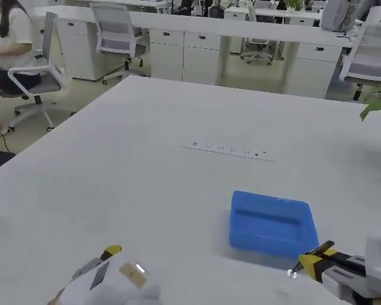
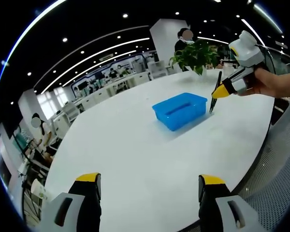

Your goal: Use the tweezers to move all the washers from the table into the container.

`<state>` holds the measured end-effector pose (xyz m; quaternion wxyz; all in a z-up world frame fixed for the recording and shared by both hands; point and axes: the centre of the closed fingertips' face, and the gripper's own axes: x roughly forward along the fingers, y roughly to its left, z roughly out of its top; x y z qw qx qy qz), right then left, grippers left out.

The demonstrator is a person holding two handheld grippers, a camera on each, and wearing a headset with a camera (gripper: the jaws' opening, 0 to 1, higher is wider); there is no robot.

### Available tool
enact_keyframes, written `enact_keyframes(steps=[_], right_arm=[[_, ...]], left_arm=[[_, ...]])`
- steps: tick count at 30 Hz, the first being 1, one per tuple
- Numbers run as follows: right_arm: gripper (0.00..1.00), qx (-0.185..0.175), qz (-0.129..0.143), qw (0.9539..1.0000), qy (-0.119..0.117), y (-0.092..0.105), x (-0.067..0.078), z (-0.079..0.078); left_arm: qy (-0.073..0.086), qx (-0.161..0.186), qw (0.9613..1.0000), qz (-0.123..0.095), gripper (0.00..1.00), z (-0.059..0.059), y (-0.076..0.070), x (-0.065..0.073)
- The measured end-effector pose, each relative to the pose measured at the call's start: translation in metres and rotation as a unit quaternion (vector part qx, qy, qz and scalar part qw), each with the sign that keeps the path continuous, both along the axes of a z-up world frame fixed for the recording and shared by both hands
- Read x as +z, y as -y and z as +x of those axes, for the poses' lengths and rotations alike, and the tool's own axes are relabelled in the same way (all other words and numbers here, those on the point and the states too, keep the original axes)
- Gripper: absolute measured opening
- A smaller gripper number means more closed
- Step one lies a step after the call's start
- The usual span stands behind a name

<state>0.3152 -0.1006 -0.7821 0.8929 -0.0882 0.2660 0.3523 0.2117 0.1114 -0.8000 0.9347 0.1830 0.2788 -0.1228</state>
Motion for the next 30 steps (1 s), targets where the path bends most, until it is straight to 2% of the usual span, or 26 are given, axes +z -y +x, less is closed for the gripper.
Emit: enact_keyframes(steps=[9, 15, 20, 30], right_arm=[[0.03, -0.008, 0.002, 0.9997, 0.021, -0.002, 0.015, 0.026], [0.03, -0.02, -0.006, 0.9995, 0.024, -0.001, 0.011, 0.047], [0.03, -0.028, -0.016, 0.9993, 0.021, 0.0, 0.002, 0.064], [0.03, -0.023, -0.039, 0.999, -0.003, 0.0, -0.024, 0.073]], left_arm=[[-0.003, -0.002, 1.0, 0.0, 0.85, 0.0, 0.001, -0.001], [-0.008, -0.004, 1.0, 0.003, 0.85, -0.001, 0.001, -0.003], [-0.013, -0.005, 0.9999, 0.006, 0.85, -0.002, 0.001, -0.005], [-0.027, -0.006, 0.9996, 0.011, 0.84, -0.004, 0.002, -0.009]])
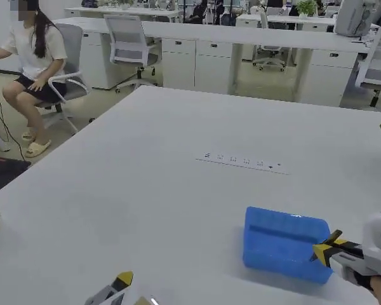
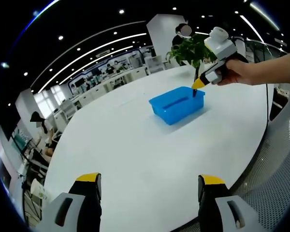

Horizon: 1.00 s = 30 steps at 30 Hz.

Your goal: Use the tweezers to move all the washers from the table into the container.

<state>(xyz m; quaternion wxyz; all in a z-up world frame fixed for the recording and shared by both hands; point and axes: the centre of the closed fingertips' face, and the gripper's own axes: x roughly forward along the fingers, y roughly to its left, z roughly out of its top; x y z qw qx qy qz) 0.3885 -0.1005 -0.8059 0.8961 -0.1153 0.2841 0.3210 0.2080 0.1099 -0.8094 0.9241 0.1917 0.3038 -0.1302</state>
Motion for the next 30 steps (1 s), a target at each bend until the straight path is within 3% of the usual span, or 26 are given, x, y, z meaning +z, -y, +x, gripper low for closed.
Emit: enact_keyframes(steps=[5, 8, 15, 22, 24, 28, 30], right_arm=[[0.03, -0.002, -0.006, 0.9999, -0.013, 0.001, -0.013, 0.006], [0.03, -0.002, -0.007, 0.9998, -0.019, 0.001, -0.017, 0.008], [0.03, -0.004, -0.001, 0.9997, -0.023, 0.002, -0.02, 0.009], [0.05, 0.003, 0.002, 0.9994, -0.035, 0.001, -0.02, 0.008], [0.05, 0.011, 0.001, 0.9995, -0.03, -0.001, -0.017, 0.005], [0.04, 0.015, -0.003, 0.9998, -0.011, -0.002, -0.004, 0.0], [0.04, 0.015, 0.012, 0.9998, -0.003, -0.004, 0.008, -0.003]], left_arm=[[-0.012, -0.01, 0.9999, -0.003, 0.83, -0.002, 0.004, -0.003], [-0.025, -0.022, 0.9992, -0.022, 0.83, -0.004, 0.012, -0.005], [-0.029, -0.024, 0.9986, -0.037, 0.81, -0.003, 0.014, -0.002], [-0.029, -0.03, 0.9979, -0.05, 0.72, -0.002, 0.017, 0.006], [-0.027, -0.031, 0.9977, -0.053, 0.72, 0.002, 0.02, 0.012], [0.003, -0.045, 0.9968, -0.066, 0.7, 0.018, 0.032, 0.04], [0.014, -0.057, 0.9955, -0.074, 0.69, 0.024, 0.041, 0.056]])
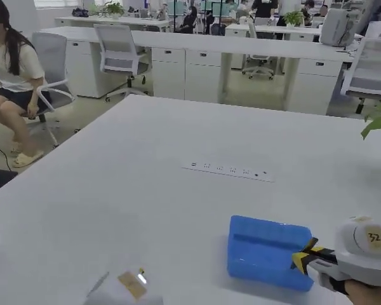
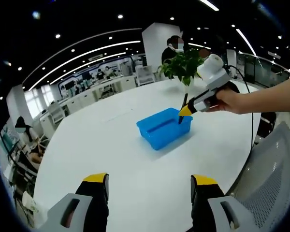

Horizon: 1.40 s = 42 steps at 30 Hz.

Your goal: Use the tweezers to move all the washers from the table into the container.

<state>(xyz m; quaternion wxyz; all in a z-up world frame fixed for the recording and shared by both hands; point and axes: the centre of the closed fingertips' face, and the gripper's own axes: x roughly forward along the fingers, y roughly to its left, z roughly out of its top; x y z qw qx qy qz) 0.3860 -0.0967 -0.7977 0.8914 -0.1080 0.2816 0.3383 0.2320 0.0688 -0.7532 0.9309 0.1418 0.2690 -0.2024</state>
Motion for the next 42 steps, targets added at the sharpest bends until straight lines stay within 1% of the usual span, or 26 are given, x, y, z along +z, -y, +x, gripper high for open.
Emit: enact_keyframes(steps=[2, 3, 5, 6, 7, 9, 10, 14, 15, 17, 20, 21, 23, 24, 25, 26, 28, 30, 32, 33, 34, 36, 39, 40, 41, 42], right_arm=[[0.04, 0.006, 0.014, 0.9999, 0.007, -0.003, 0.013, -0.005], [0.04, 0.013, 0.023, 0.9996, 0.011, -0.006, 0.021, -0.009], [0.04, 0.026, 0.034, 0.9989, 0.019, -0.012, 0.033, -0.018], [0.04, 0.032, 0.035, 0.9986, 0.023, -0.014, 0.038, -0.022], [0.04, 0.04, 0.035, 0.9982, 0.027, -0.017, 0.042, -0.026], [0.04, 0.055, 0.039, 0.9973, 0.031, -0.021, 0.049, -0.037], [0.04, 0.059, 0.041, 0.9969, 0.033, -0.022, 0.052, -0.041], [0.04, 0.092, 0.041, 0.9942, 0.036, -0.029, 0.061, -0.063], [0.04, 0.115, 0.039, 0.9921, 0.032, -0.033, 0.062, -0.073], [0.04, 0.13, 0.03, 0.9904, 0.034, -0.034, 0.063, -0.084], [0.04, 0.143, 0.03, 0.9888, 0.031, -0.037, 0.066, -0.1], [0.04, 0.152, 0.027, 0.9876, 0.032, -0.038, 0.067, -0.107], [0.04, 0.164, 0.024, 0.9858, 0.028, -0.04, 0.065, -0.116], [0.04, 0.167, 0.022, 0.9854, 0.026, -0.041, 0.064, -0.119], [0.04, 0.174, 0.019, 0.9843, 0.024, -0.042, 0.062, -0.125], [0.05, 0.178, 0.017, 0.9837, 0.021, -0.043, 0.061, -0.129], [0.05, 0.183, 0.018, 0.9829, 0.014, -0.044, 0.058, -0.136], [0.05, 0.187, 0.021, 0.9821, 0.008, -0.046, 0.054, -0.142], [0.05, 0.193, 0.023, 0.9809, 0.002, -0.049, 0.052, -0.149], [0.05, 0.196, 0.024, 0.9804, 0.0, -0.05, 0.051, -0.151], [0.05, 0.2, 0.025, 0.9795, -0.005, -0.052, 0.05, -0.155], [0.05, 0.202, 0.023, 0.9792, -0.004, -0.053, 0.049, -0.158], [0.05, 0.203, 0.024, 0.9788, -0.004, -0.054, 0.049, -0.161], [0.05, 0.203, 0.025, 0.9789, -0.005, -0.054, 0.048, -0.161], [0.05, 0.202, 0.026, 0.9791, -0.006, -0.053, 0.048, -0.161], [0.05, 0.2, 0.027, 0.9794, -0.006, -0.052, 0.047, -0.161]], left_arm=[[0.012, -0.013, 0.9998, -0.012, 0.68, 0.006, 0.01, 0.017], [0.013, -0.017, 0.9996, -0.016, 0.67, 0.006, 0.012, 0.019], [0.019, -0.038, 0.9983, -0.04, 0.64, 0.011, 0.027, 0.037], [0.014, -0.055, 0.9972, -0.048, 0.62, 0.01, 0.035, 0.041], [0.003, -0.072, 0.996, -0.053, 0.62, 0.01, 0.043, 0.044], [-0.002, -0.095, 0.9939, -0.056, 0.62, 0.009, 0.054, 0.049], [0.003, -0.104, 0.993, -0.057, 0.62, 0.011, 0.06, 0.054], [0.003, -0.151, 0.9872, -0.051, 0.59, 0.009, 0.081, 0.064], [0.001, -0.167, 0.9845, -0.053, 0.57, 0.008, 0.088, 0.067], [-0.001, -0.185, 0.9808, -0.061, 0.51, 0.007, 0.097, 0.071], [0.007, -0.192, 0.9793, -0.063, 0.45, 0.01, 0.103, 0.076], [0.011, -0.204, 0.977, -0.062, 0.42, 0.01, 0.107, 0.078], [0.012, -0.213, 0.9749, -0.065, 0.32, 0.01, 0.112, 0.081], [0.014, -0.222, 0.9728, -0.067, 0.29, 0.01, 0.115, 0.082], [0.011, -0.238, 0.969, -0.066, 0.25, 0.008, 0.12, 0.082], [0.009, -0.244, 0.9676, -0.065, 0.24, 0.007, 0.123, 0.082], [0.005, -0.265, 0.9626, -0.056, 0.2, 0.003, 0.13, 0.079], [0.006, -0.281, 0.9591, -0.036, 0.18, 0.002, 0.133, 0.074], [0.005, -0.299, 0.9538, -0.027, 0.15, -0.002, 0.14, 0.07], [0.004, -0.3, 0.9534, -0.028, 0.13, -0.003, 0.142, 0.069], [0.001, -0.307, 0.9512, -0.027, 0.1, -0.004, 0.145, 0.067], [-0.003, -0.321, 0.9468, -0.022, 0.06, -0.008, 0.149, 0.063], [-0.002, -0.341, 0.94, -0.003, 0.0, -0.011, 0.153, 0.058], [-0.001, -0.345, 0.9388, 0.0, 0.0, -0.011, 0.153, 0.058], [-0.002, -0.351, 0.9364, 0.002, 0.0, -0.012, 0.154, 0.057], [-0.002, -0.367, 0.9302, 0.008, 0.0, -0.015, 0.155, 0.057]])
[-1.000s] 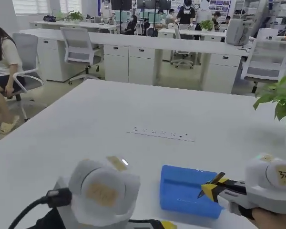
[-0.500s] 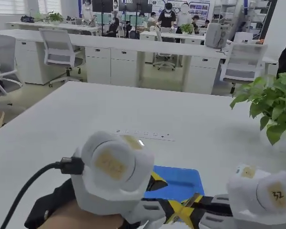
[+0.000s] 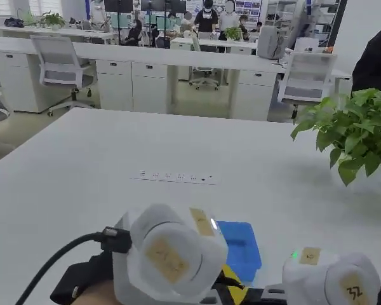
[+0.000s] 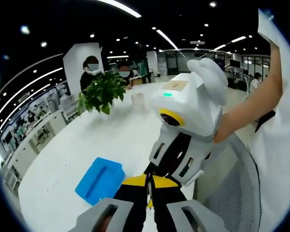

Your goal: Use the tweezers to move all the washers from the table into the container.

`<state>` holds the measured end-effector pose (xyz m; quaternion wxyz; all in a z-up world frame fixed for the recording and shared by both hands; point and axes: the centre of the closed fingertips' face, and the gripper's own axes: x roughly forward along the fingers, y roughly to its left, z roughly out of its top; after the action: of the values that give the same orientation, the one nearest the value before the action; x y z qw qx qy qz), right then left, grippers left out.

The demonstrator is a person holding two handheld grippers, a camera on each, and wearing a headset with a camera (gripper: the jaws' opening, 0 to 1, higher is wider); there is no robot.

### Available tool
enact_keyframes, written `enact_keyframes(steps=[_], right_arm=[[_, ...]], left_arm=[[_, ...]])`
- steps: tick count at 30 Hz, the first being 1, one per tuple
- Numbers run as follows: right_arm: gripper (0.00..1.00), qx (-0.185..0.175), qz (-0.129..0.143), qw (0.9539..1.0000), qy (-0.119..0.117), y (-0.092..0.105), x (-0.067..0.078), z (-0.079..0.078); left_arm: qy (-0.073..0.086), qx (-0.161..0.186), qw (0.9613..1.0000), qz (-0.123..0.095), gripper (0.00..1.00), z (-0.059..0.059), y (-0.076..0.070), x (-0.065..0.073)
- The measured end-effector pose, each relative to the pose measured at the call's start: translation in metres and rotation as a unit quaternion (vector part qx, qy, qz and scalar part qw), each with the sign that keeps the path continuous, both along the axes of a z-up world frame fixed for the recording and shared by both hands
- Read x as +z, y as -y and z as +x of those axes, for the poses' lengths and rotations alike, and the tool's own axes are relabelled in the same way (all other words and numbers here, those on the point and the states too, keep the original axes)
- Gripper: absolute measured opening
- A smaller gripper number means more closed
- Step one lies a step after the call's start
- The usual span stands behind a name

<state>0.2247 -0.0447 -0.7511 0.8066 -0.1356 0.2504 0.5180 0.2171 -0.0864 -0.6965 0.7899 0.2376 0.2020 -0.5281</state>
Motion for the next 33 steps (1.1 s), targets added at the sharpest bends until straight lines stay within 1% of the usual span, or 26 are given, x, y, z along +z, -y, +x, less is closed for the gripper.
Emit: enact_keyframes(steps=[2, 5, 6, 8, 9, 10, 13, 15, 17, 18, 19, 20, 22, 24, 26, 27, 30, 32, 33], right_arm=[[0.05, -0.002, 0.008, 1.0, -0.003, 0.001, 0.0, 0.0], [0.06, -0.012, 0.013, 0.9998, -0.006, 0.004, -0.004, 0.001], [0.06, -0.014, 0.022, 0.9997, 0.003, 0.004, -0.001, 0.002], [0.09, -0.01, 0.035, 0.9993, -0.005, 0.004, 0.002, 0.0], [0.11, -0.008, 0.038, 0.9991, -0.017, 0.003, 0.002, 0.0], [0.13, -0.005, 0.038, 0.999, -0.02, 0.003, 0.001, 0.0], [0.19, 0.014, 0.041, 0.9987, -0.026, 0.002, 0.0, -0.003], [0.2, 0.035, 0.042, 0.9981, -0.027, 0.0, 0.002, -0.006], [0.2, 0.047, 0.034, 0.998, -0.023, -0.001, 0.003, -0.006], [0.19, 0.061, 0.03, 0.9975, -0.018, -0.002, 0.004, -0.008], [0.18, 0.064, 0.031, 0.9973, -0.017, -0.003, 0.006, -0.008], [0.17, 0.074, 0.035, 0.9965, -0.017, -0.004, 0.008, -0.01], [0.15, 0.091, 0.038, 0.9949, -0.025, -0.007, 0.009, -0.014], [0.11, 0.108, 0.033, 0.9932, -0.025, -0.008, 0.008, -0.018], [0.09, 0.112, 0.036, 0.9926, -0.029, -0.009, 0.008, -0.02], [0.09, 0.115, 0.039, 0.9921, -0.032, -0.01, 0.009, -0.022], [0.09, 0.117, 0.049, 0.9913, -0.035, -0.011, 0.011, -0.023], [0.07, 0.122, 0.041, 0.9912, -0.032, -0.01, 0.011, -0.024], [0.06, 0.129, 0.027, 0.9911, -0.02, -0.008, 0.009, -0.023]], left_arm=[[0.009, 0.004, 0.9999, 0.004, 0.0, 0.002, 0.0, 0.0], [0.01, -0.005, 0.9999, 0.0, 0.0, 0.002, 0.0, 0.003], [0.011, -0.008, 0.9999, 0.0, 0.0, 0.002, 0.0, 0.005], [0.016, -0.021, 0.9996, -0.002, 0.0, 0.001, 0.0, 0.008], [0.016, -0.023, 0.9996, -0.002, 0.0, 0.001, -0.001, 0.009], [0.019, -0.031, 0.9994, -0.003, 0.0, 0.001, -0.002, 0.011], [0.014, -0.041, 0.999, -0.011, 0.0, 0.0, -0.005, 0.017], [0.007, -0.053, 0.9984, -0.02, 0.0, -0.002, -0.007, 0.022], [-0.002, -0.067, 0.9972, -0.033, 0.0, -0.006, -0.008, 0.025], [-0.009, -0.072, 0.9967, -0.036, 0.0, -0.008, -0.009, 0.026], [-0.01, -0.076, 0.9964, -0.037, 0.0, -0.009, -0.011, 0.027], [-0.007, -0.083, 0.9958, -0.038, 0.0, -0.011, -0.011, 0.028], [-0.016, -0.098, 0.9939, -0.049, 0.0, -0.016, -0.011, 0.031], [-0.018, -0.101, 0.9931, -0.057, 0.0, -0.017, -0.014, 0.033], [-0.018, -0.102, 0.9928, -0.059, 0.0, -0.018, -0.016, 0.035], [-0.024, -0.105, 0.992, -0.065, 0.0, -0.02, -0.017, 0.037], [-0.025, -0.107, 0.9912, -0.074, 0.0, -0.022, -0.02, 0.039], [-0.028, -0.098, 0.9918, -0.078, 0.0, -0.02, -0.025, 0.038], [-0.03, -0.094, 0.9921, -0.078, 0.0, -0.019, -0.027, 0.037]])
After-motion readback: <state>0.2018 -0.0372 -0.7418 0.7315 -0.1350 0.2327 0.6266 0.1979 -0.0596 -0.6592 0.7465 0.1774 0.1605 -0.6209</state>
